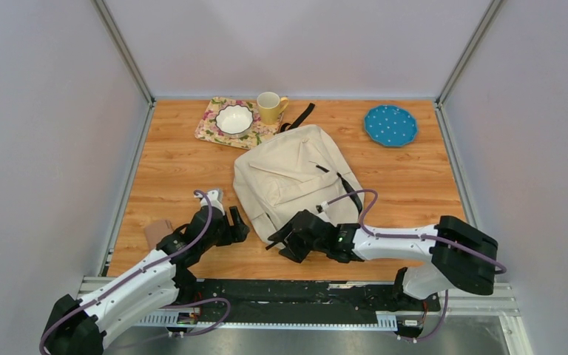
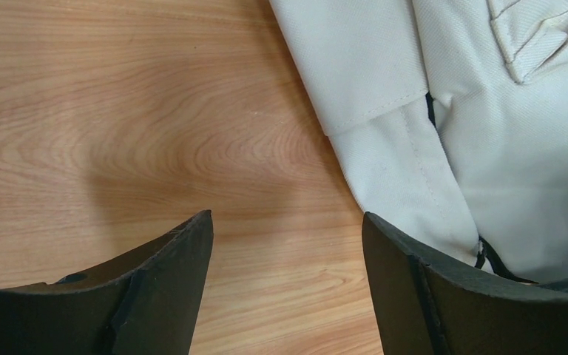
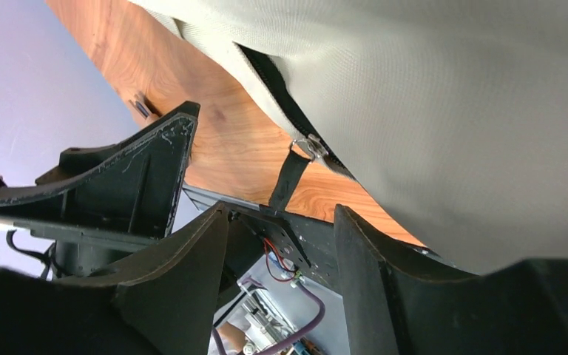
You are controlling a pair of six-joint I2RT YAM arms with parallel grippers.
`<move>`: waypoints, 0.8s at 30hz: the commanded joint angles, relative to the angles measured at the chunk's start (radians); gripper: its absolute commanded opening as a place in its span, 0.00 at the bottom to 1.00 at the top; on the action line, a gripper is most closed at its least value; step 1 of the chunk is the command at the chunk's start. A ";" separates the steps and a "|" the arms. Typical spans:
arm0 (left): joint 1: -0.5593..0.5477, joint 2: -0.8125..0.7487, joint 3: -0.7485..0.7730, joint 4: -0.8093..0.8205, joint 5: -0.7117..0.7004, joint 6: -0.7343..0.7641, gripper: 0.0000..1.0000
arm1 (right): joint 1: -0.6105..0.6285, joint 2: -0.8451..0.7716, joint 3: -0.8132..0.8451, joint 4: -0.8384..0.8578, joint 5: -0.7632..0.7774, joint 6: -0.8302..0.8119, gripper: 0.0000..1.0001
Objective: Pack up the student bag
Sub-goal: Zip the student bag at the center of the board.
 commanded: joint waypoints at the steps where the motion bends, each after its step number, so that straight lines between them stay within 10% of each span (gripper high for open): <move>1: 0.003 -0.017 0.033 -0.051 -0.029 0.040 0.81 | 0.006 0.080 0.071 0.044 -0.019 0.068 0.58; 24: 0.006 0.003 0.088 -0.039 0.027 0.089 0.82 | 0.006 0.165 0.134 -0.076 0.118 -0.038 0.06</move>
